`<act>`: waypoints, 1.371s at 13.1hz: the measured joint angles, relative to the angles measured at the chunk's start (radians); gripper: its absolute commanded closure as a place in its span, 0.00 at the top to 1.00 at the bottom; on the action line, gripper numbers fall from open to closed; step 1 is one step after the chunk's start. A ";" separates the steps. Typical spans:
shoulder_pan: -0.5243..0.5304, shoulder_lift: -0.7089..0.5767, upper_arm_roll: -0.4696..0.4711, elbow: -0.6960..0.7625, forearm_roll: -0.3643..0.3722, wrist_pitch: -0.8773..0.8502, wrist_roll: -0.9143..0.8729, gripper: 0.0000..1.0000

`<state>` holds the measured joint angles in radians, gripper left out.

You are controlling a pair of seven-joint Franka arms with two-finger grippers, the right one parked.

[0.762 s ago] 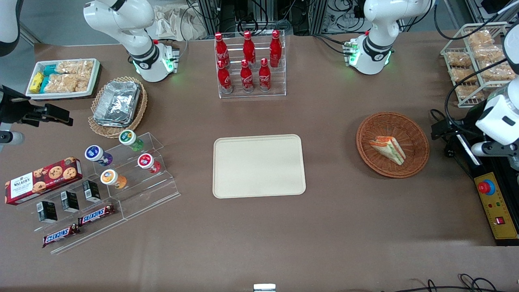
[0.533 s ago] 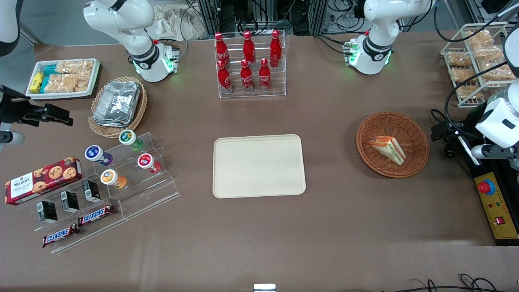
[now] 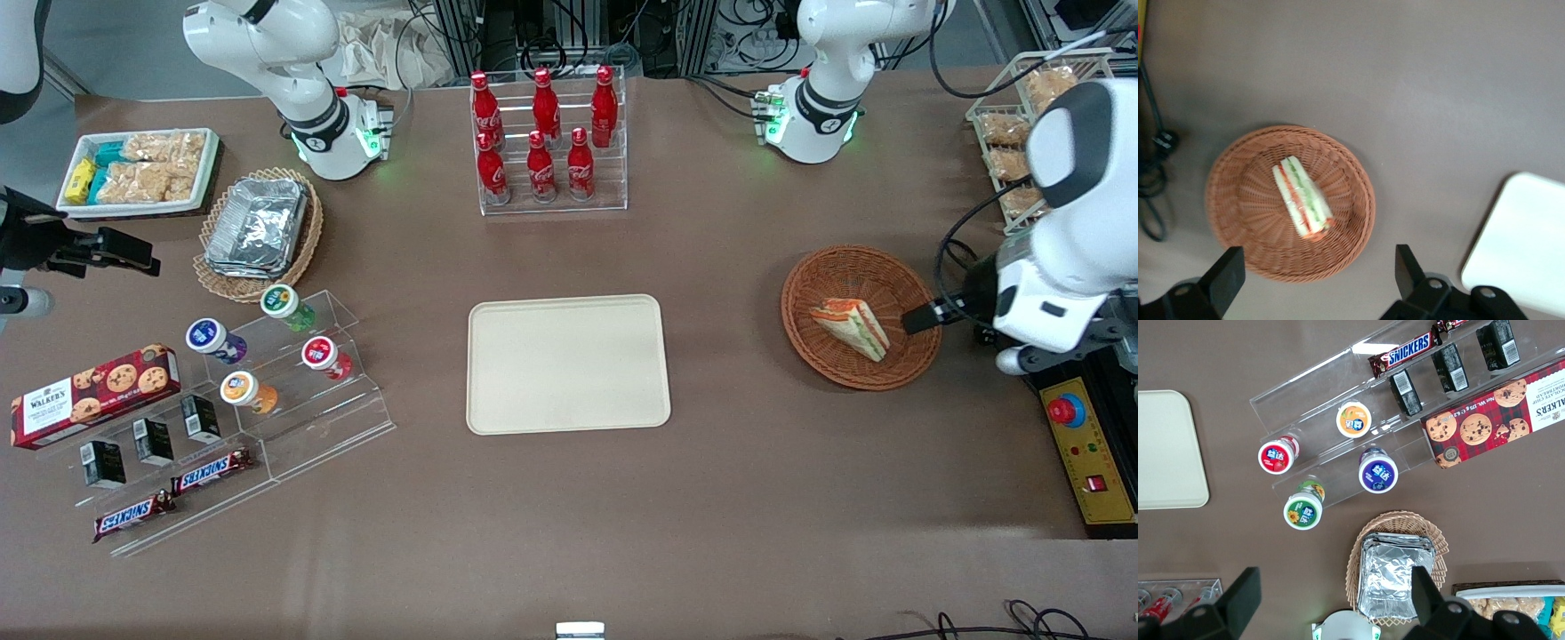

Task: Place sandwich from basket to tray
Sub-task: 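Reach the open left gripper down over the sandwich in the basket, then close the left gripper on the sandwich and lift it from the basket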

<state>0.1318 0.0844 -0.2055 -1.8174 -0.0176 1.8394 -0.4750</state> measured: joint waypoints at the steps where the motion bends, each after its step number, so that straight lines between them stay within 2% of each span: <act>1: -0.002 -0.023 -0.004 -0.093 0.000 0.076 -0.085 1.00; 3: -0.003 -0.056 -0.004 -0.263 0.000 0.210 -0.215 1.00; 5: -0.003 -0.068 -0.002 -0.371 0.000 0.299 -0.308 1.00; 8: -0.003 -0.061 -0.001 -0.443 0.000 0.363 -0.391 1.00; 13: 0.004 -0.046 0.003 -0.568 0.006 0.499 -0.414 1.00; 15: 0.005 -0.025 0.004 -0.585 0.032 0.521 -0.436 1.00; 18: 0.005 0.021 0.004 -0.591 0.109 0.556 -0.503 1.00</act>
<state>0.1370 0.1055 -0.2015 -2.4081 0.0913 2.3954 -0.9777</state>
